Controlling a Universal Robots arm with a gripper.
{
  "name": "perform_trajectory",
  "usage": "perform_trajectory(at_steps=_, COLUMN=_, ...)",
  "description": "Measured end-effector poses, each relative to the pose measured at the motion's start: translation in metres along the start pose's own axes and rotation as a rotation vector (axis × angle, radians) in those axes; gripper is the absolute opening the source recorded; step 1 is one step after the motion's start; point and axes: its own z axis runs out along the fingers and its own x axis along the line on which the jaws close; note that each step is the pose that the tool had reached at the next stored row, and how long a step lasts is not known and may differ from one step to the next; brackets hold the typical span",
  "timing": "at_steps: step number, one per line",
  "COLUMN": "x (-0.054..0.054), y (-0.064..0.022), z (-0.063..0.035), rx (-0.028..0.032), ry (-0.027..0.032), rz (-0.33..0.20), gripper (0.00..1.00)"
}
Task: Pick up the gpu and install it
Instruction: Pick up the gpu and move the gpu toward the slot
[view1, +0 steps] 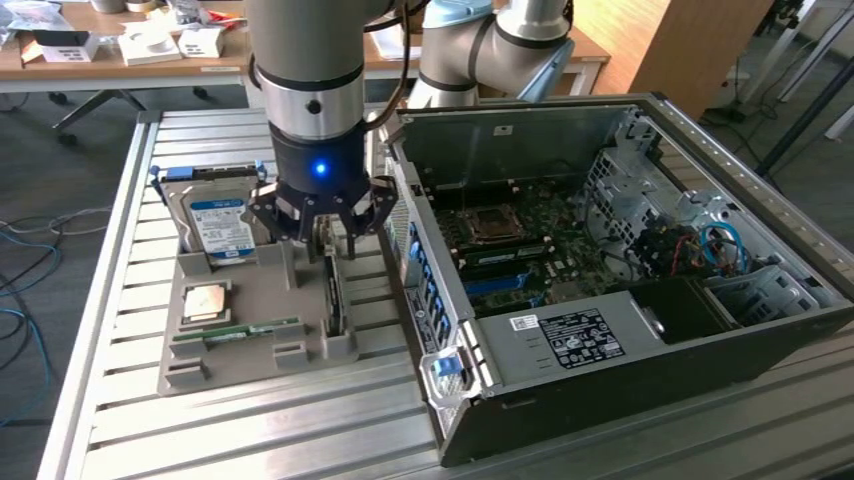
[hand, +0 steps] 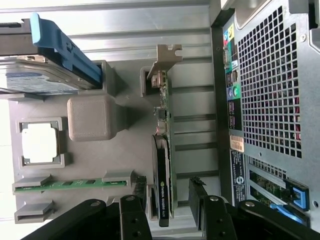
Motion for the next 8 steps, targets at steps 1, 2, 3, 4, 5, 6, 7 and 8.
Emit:
perform_trajectory(at_steps=1, x=0.0, y=-0.0001, z=0.0013, rx=0.0001, ry=0.0001, rz=0.0, gripper=0.47)
perform_trajectory(at_steps=2, x=0.0, y=-0.0002, z=0.0031, rx=0.0, ry=0.0001, rz=0.0, gripper=0.47)
perform_trajectory(at_steps=3, x=0.0, y=-0.0003, z=0.0047, rx=0.0, ry=0.0001, rz=0.0, gripper=0.47)
perform_trajectory(at_steps=4, x=0.0, y=-0.0003, z=0.0061, rx=0.0, ry=0.0001, rz=0.0, gripper=0.47)
perform_trajectory(at_steps=5, x=0.0, y=-0.0004, z=0.0075, rx=-0.0001, ry=0.0, rz=0.0, gripper=0.47)
perform_trajectory(at_steps=6, x=0.0, y=-0.0004, z=0.0088, rx=-0.0001, ry=0.0, rz=0.0, gripper=0.47)
perform_trajectory(at_steps=7, x=0.0, y=-0.0005, z=0.01, rx=0.0, ry=0.0001, rz=0.0, gripper=0.47)
perform_trajectory(at_steps=8, x=0.0, y=-0.0006, z=0.0114, rx=0.0, ry=0.0001, rz=0.0, gripper=0.47)
